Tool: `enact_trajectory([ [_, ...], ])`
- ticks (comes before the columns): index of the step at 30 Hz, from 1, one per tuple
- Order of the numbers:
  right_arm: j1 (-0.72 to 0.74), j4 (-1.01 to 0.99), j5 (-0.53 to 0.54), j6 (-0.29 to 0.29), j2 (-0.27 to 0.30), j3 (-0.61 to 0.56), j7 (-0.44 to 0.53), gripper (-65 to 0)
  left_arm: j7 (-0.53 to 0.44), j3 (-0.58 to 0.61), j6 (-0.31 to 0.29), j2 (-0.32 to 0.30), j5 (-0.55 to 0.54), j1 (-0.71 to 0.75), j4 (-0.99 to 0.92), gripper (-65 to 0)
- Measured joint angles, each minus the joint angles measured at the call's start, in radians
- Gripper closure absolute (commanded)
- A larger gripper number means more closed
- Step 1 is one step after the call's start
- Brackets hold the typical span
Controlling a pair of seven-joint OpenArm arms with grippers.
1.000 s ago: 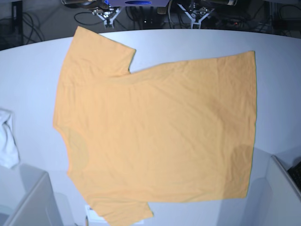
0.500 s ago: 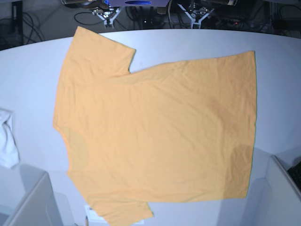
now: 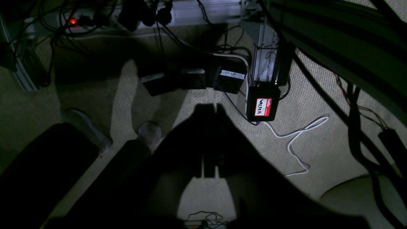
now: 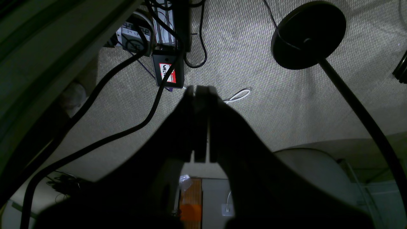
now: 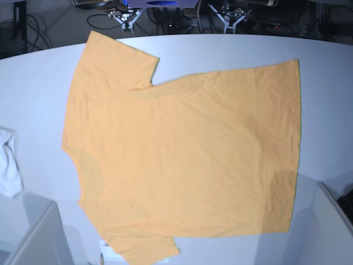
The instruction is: Fold the T-shirt properly
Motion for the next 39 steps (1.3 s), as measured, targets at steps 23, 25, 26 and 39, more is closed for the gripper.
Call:
enact_trajectory([
  [23, 0.0, 0.0, 0.0, 0.0, 0.0, 0.0, 0.0, 0.0, 0.0, 0.004, 0.0, 0.0, 0.001, 0.0, 0.0, 0.0],
  [25, 0.0, 0.0, 0.0, 0.0, 0.0, 0.0, 0.0, 0.0, 0.0, 0.0, 0.0, 0.0, 0.0, 0.0, 0.0, 0.0],
  [26, 0.0, 0.0, 0.0, 0.0, 0.0, 0.0, 0.0, 0.0, 0.0, 0.0, 0.0, 0.0, 0.0, 0.0, 0.0, 0.0],
  [39, 0.031, -0.002, 0.0, 0.0, 0.0, 0.0, -0.001, 0.0, -0.003, -0.002, 0.0, 0.0, 0.0, -0.002, 0.0, 0.0],
])
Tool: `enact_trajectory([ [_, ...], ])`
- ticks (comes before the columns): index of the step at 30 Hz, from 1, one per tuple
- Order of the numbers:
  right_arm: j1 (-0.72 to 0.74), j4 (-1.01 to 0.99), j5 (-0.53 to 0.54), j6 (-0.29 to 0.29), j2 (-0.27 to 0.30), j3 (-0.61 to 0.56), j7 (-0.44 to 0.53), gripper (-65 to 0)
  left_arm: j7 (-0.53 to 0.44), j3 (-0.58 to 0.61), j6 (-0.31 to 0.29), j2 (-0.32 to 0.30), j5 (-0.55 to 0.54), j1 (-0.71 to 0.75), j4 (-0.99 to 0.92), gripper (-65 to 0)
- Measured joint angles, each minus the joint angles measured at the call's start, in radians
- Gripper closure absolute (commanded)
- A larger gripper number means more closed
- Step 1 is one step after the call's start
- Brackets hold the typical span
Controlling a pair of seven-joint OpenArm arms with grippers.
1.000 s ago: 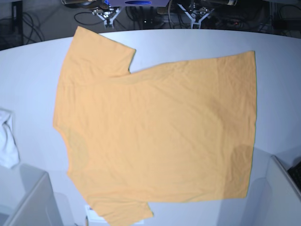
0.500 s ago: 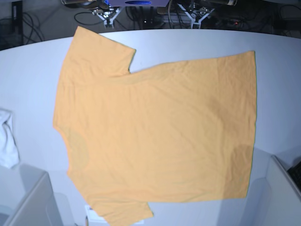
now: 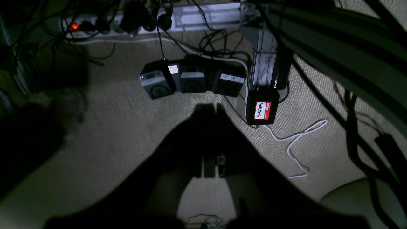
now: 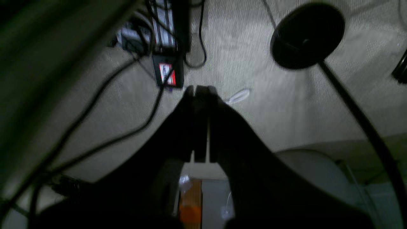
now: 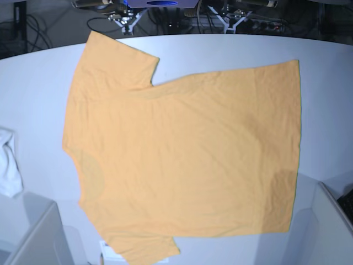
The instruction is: Fold the T-shirt properly
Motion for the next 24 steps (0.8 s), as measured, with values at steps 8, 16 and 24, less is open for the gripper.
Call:
enact_trajectory([
  [8, -0.011, -0.003, 0.0, 0.0, -0.003, 0.001, -0.012, 0.0, 0.003, 0.006, 0.0, 0.0, 0.004, 0.036, 0.0, 0.0],
  [16, -0.001, -0.001, 0.0, 0.003, 0.009, 0.0, 0.001, 0.0, 0.002, 0.005, 0.0, 0.0, 0.004, 0.011, 0.002, 0.0],
  [24, -0.008, -0.005, 0.0, -0.006, 0.028, 0.0, -0.006, 0.0, 0.004, 0.01, 0.0, 0.0, 0.005, 0.037, 0.042, 0.0],
])
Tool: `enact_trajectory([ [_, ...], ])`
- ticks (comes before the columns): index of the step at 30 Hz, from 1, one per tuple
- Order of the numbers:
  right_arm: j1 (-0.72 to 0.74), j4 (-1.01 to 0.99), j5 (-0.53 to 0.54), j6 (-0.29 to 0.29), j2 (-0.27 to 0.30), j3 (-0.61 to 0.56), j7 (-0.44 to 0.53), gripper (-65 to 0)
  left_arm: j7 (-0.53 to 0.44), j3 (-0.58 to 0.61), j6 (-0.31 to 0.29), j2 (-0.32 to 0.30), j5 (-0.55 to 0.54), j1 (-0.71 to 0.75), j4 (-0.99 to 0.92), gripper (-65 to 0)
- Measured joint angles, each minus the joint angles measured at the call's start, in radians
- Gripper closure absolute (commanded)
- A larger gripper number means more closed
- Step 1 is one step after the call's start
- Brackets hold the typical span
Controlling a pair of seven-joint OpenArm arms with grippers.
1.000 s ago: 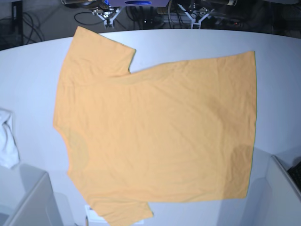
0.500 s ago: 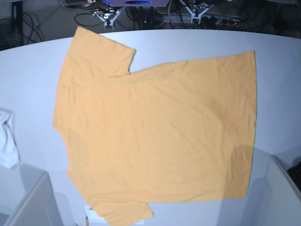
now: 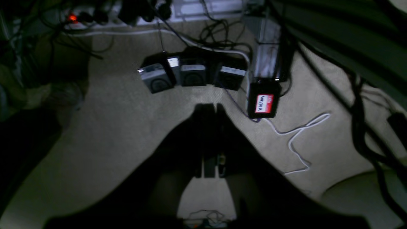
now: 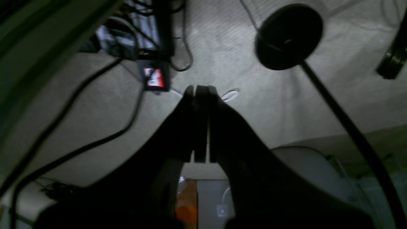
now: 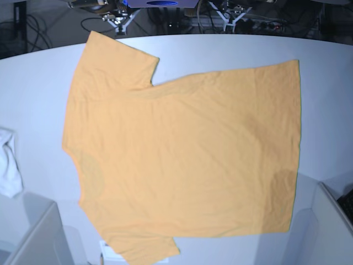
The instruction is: Fold the T-shirt properly
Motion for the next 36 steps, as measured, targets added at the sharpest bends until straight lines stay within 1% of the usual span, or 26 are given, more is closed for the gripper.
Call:
enact_trajectory([
  [3, 0.0, 0.0, 0.0, 0.007, -0.005, 0.001, 0.005, 0.0, -0.005, 0.0, 0.0, -0.001, 0.003, 0.024, 0.04, 0.0],
  [7, -0.022, 0.01, 0.0, 0.006, 0.008, 0.001, 0.011, 0.0, -0.005, 0.0, 0.0, -0.014, 0.003, 0.066, 0.092, 0.0],
  [13, -0.08, 0.034, 0.0, 0.006, 0.003, 0.001, 0.016, 0.0, 0.011, -0.009, 0.0, -0.017, -0.005, 0.08, 0.093, 0.0],
  [15, -0.13, 0.097, -0.001, 0.006, 0.005, 0.001, 0.032, 0.0, -0.012, -0.009, -0.004, -0.02, -0.005, 0.106, 0.123, 0.0],
  [17, -0.191, 0.183, 0.0, 0.006, 0.006, 0.001, 0.032, 0.0, -0.005, -0.009, -0.003, -0.031, -0.006, 0.162, 0.19, 0.0],
  [21, -0.321, 0.398, -0.001, 0.006, 0.019, 0.003, 0.025, 0.0, 0.006, -0.009, 0.003, -0.057, -0.006, 0.344, 0.455, 0.0],
  [22, -0.348, 0.452, -0.001, 0.006, 0.022, 0.003, 0.018, 0.0, 0.012, -0.009, -0.002, -0.063, -0.005, 0.381, 0.517, 0.0],
  [24, -0.402, 0.539, 0.0, 0.005, 0.028, 0.003, 0.032, 0.0, 0.005, -0.01, 0.002, -0.066, -0.005, 0.442, 0.621, 0.0],
  [25, -0.425, 0.577, 0.001, 0.006, 0.027, 0.018, 0.017, 0.0, 0.006, -0.01, 0.0, -0.067, -0.005, 0.464, 0.658, 0.0],
  [27, -0.471, 0.643, 0.001, 0.008, 0.016, 0.078, 0.016, 0.0, -0.004, -0.009, 0.0, -0.066, -0.005, 0.499, 0.715, 0.0],
  [30, -0.532, 0.74, 0.0, 0.006, 0.016, 0.134, -0.029, 0.0, -0.001, -0.008, -0.003, -0.073, -0.006, 0.571, 0.793, 0.0],
  [33, -0.607, 0.866, 0.0, 0.001, 0.019, 0.138, -0.04, 0.0, 0.01, -0.008, -0.003, -0.101, -0.003, 0.666, 0.891, 0.0],
  [36, -0.7, 1.015, 0.0, 0.009, 0.005, 0.137, -0.039, 0.0, 0.021, -0.014, 0.005, -0.124, -0.006, 0.747, 1.015, 0.0],
])
